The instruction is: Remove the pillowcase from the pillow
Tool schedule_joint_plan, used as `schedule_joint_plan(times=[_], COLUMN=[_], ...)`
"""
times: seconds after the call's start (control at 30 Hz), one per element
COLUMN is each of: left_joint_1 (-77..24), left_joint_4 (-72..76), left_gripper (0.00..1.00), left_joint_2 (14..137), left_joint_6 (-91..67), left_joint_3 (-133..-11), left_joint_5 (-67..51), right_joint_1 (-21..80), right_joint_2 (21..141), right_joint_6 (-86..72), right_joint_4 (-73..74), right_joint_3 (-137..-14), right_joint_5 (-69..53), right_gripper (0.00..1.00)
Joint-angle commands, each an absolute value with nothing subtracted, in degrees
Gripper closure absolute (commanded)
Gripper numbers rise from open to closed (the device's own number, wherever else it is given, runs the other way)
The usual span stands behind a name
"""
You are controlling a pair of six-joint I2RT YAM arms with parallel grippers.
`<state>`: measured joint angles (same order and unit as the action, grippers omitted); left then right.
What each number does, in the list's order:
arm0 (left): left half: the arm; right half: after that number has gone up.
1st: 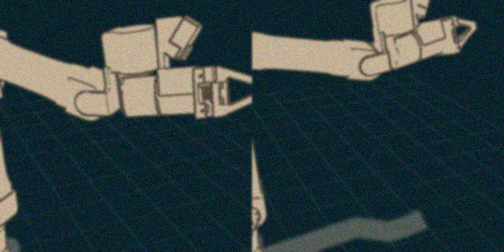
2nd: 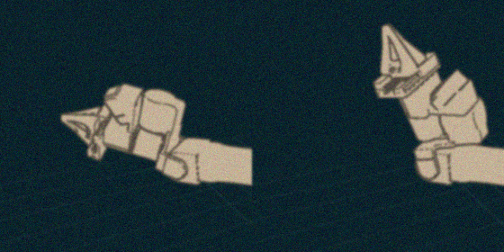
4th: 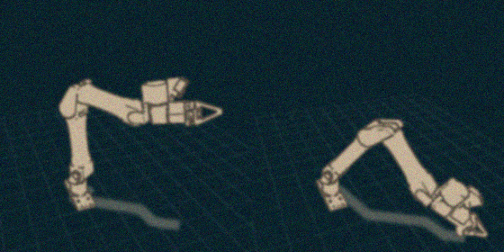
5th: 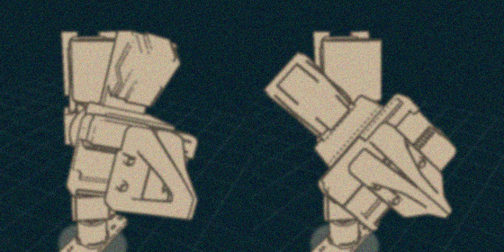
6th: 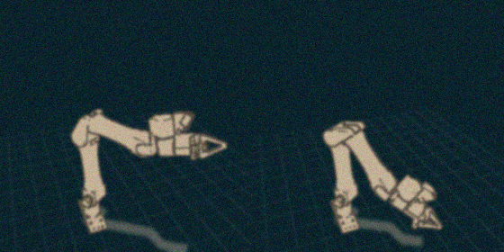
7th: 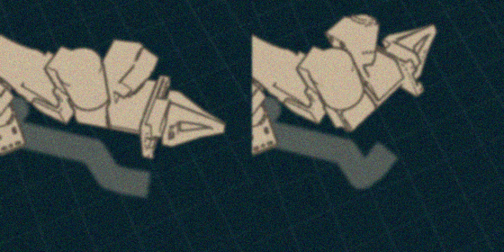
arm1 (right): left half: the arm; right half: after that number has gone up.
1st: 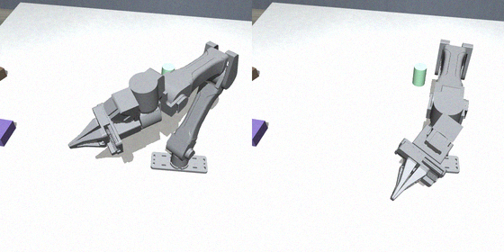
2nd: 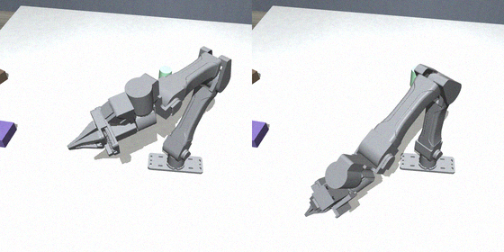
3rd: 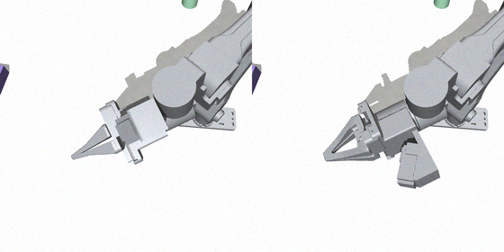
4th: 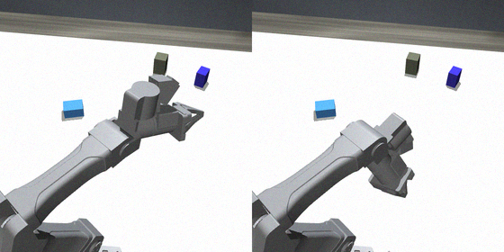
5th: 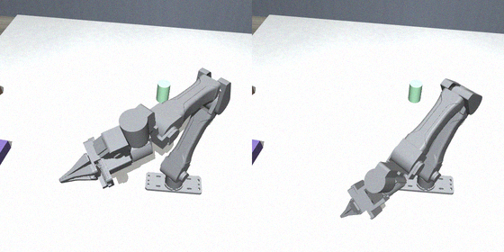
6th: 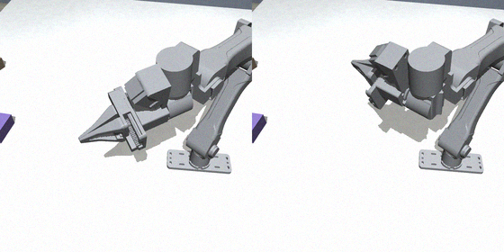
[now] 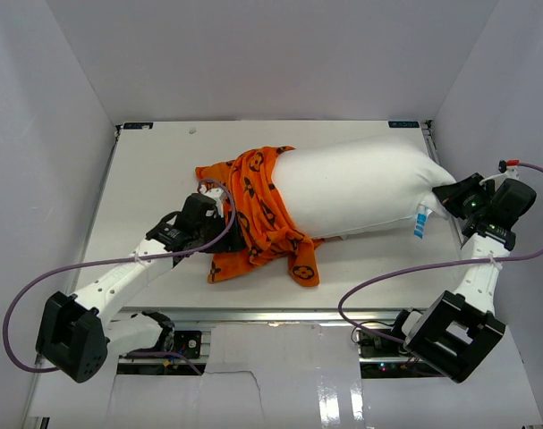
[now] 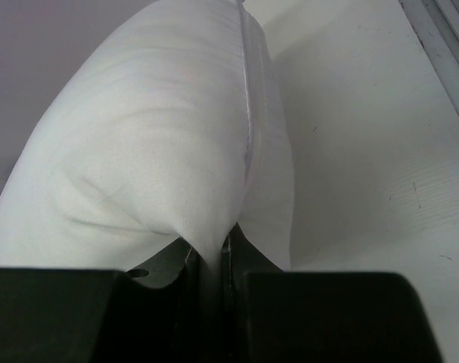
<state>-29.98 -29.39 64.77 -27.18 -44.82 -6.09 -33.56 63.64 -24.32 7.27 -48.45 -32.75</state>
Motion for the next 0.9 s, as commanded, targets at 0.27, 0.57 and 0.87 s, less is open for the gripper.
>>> schedule_joint_plan(times=[0.27,0.57,0.87], left_joint_1=[-30.3,-25.5,14.2], left_joint_4=[-29.2,-46.6,-35.2], left_gripper=[1.0,1.0,1.0], left_joint_2=[68.0,70.0,71.7], left_joint_6=[-31.0,-32.1,-24.1], left_joint_3=[-45.9,-64.1,-70.6], left_joint_5=[8.4,50.0,18.5], right_joint_1=[-33.8,-36.0,-36.2], right_joint_2=[63.8,66.2,65.9], right_joint_6=[-23.2,-23.6,-21.7], right_joint_4=[5.3,5.4,8.3], right_joint_3=[-51.2,-52.1,-53.9], right_joint_5=[-30.7,-32.3,-29.0], right_gripper=[0.92,0.92,0.92])
